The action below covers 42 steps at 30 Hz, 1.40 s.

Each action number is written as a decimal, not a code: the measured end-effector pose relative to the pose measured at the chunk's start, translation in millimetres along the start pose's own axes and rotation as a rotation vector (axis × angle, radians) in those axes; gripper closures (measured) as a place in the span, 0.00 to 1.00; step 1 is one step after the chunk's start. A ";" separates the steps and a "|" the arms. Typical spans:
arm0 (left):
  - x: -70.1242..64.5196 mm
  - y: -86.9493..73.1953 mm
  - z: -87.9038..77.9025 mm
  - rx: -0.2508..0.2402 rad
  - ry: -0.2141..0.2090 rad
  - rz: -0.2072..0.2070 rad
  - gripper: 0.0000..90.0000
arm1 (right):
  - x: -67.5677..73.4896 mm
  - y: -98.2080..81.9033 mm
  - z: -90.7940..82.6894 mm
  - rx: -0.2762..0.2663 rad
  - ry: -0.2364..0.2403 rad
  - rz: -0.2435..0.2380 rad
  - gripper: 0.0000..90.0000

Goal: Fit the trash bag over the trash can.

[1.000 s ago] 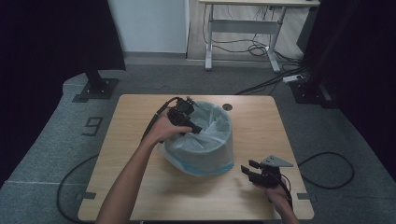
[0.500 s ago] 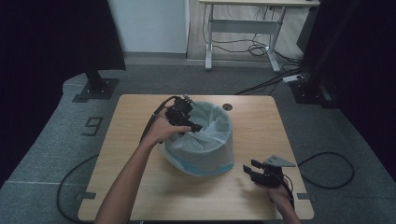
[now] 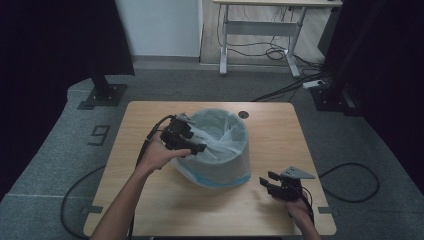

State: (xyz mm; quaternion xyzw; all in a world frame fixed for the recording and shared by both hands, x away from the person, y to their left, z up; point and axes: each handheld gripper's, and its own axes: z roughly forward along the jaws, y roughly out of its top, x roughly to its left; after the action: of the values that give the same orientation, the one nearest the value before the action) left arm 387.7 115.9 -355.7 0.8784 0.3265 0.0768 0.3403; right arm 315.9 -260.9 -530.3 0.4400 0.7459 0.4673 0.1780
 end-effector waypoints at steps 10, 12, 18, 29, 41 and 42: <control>-8.3 -0.8 14.8 0.073 0.020 0.019 0.36 | -1.7 -0.3 -1.0 0.001 -0.010 0.010 0.54; -9.3 -0.6 18.0 0.080 0.027 0.023 0.36 | -2.5 -0.1 -1.9 -0.002 -0.013 0.011 0.54; -10.1 0.6 19.1 0.067 0.018 0.006 0.34 | -5.7 -0.1 -4.6 -0.007 -0.021 0.019 0.54; -7.1 -3.8 5.4 -0.089 -0.040 -0.031 0.28 | -6.7 -0.2 -5.8 -0.009 -0.025 0.023 0.54; -3.1 -21.4 -21.3 -0.240 -0.074 -0.030 0.26 | -7.9 -0.6 -8.1 -0.023 -0.042 0.024 0.54; -1.8 -24.5 -24.7 -0.255 -0.071 -0.038 0.26 | -7.9 -0.2 -8.5 -0.024 -0.042 0.025 0.54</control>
State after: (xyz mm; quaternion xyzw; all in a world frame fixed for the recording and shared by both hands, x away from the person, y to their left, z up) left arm 364.8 141.9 -352.7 0.8238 0.3185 0.0798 0.4620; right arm 314.3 -272.0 -527.4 0.4568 0.7307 0.4692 0.1930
